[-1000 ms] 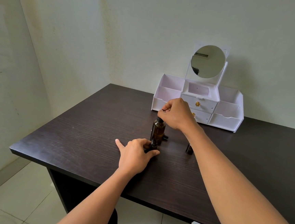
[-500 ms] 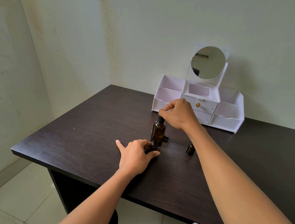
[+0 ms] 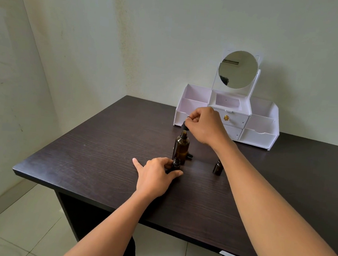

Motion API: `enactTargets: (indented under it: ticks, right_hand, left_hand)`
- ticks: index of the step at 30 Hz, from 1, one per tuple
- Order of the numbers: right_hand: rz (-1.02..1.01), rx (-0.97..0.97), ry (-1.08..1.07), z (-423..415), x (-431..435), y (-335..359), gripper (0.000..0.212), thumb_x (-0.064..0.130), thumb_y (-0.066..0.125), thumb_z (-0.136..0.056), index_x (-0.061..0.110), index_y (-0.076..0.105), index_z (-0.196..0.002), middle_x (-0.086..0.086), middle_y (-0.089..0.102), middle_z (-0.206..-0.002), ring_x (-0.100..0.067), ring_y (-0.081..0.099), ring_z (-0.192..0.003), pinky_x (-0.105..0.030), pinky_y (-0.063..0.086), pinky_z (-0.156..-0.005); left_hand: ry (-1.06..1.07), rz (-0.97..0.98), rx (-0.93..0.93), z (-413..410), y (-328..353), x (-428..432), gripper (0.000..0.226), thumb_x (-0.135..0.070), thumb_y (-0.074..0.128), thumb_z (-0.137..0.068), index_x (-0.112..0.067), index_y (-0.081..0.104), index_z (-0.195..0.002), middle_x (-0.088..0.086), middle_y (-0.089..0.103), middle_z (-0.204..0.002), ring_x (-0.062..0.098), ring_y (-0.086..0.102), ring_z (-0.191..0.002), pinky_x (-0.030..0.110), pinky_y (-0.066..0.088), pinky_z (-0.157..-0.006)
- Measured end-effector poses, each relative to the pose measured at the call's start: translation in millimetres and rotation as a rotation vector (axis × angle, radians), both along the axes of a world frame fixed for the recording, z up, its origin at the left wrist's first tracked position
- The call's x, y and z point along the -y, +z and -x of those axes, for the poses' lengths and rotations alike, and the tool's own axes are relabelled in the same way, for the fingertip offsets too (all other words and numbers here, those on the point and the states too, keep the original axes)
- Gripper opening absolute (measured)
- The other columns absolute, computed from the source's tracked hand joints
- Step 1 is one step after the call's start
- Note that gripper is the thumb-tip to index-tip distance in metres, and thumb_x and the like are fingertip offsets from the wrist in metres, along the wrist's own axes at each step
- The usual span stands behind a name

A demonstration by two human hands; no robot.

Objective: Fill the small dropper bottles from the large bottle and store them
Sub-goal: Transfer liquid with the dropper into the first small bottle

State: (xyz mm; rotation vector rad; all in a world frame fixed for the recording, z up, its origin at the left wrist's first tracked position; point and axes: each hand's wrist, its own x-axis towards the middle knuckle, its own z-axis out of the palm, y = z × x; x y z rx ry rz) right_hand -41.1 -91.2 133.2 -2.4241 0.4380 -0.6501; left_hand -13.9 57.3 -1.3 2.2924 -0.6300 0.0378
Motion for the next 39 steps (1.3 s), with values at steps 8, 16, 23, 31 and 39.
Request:
enactTargets:
  ticks: [8,16,23,31,39]
  right_hand:
    - [-0.020,0.232,-0.007,8,5,18,0.007,0.026,0.058,-0.092,0.019,0.059,-0.092,0.002,0.066,-0.091,-0.020,0.066,-0.080,-0.027,0.052,-0.064]
    - [-0.228,0.430,0.014,28,1,29,0.006,0.016,0.056,-0.094,0.019,0.055,-0.089,-0.010,0.068,-0.091,-0.020,0.070,-0.064,-0.038,0.061,-0.055]
    - [-0.288,0.432,0.065,40,-11,10,0.003,0.015,0.060,-0.094,0.013,0.057,-0.096,-0.011,0.068,-0.088,-0.023,0.071,-0.064,-0.039,0.061,-0.054]
    - [-0.248,0.338,0.088,41,-22,-13,0.005,0.017,0.061,-0.095,0.019,0.057,-0.094,-0.003,0.066,-0.086,-0.020,0.071,-0.060,-0.046,0.061,-0.058]
    - [-0.225,0.310,0.098,38,-25,-24,0.005,0.016,0.062,-0.095,0.015,0.058,-0.099,-0.007,0.067,-0.089,-0.018,0.070,-0.064,-0.032,0.061,-0.054]
  left_hand:
    - [0.006,-0.002,-0.001,3,1,-1,0.036,-0.061,0.065,-0.085,-0.036,0.070,-0.110,-0.015,0.072,-0.098,0.009,0.062,-0.108,0.062,-0.013,-0.116]
    - [0.011,-0.017,0.001,3,2,0,0.038,-0.062,0.064,-0.086,-0.036,0.069,-0.113,-0.013,0.073,-0.100,0.011,0.062,-0.110,0.063,-0.013,-0.116]
    - [0.016,-0.030,0.008,1,-1,0,0.043,-0.064,0.064,-0.085,-0.034,0.069,-0.115,-0.012,0.074,-0.098,0.012,0.063,-0.109,0.064,-0.012,-0.116]
    - [0.009,-0.044,0.002,0,0,1,0.040,-0.061,0.063,-0.087,-0.034,0.068,-0.115,-0.011,0.073,-0.102,0.013,0.063,-0.110,0.065,-0.013,-0.115]
    - [0.011,-0.045,0.008,0,-1,1,0.042,-0.062,0.063,-0.087,-0.034,0.068,-0.118,-0.011,0.073,-0.107,0.014,0.062,-0.112,0.064,-0.012,-0.116]
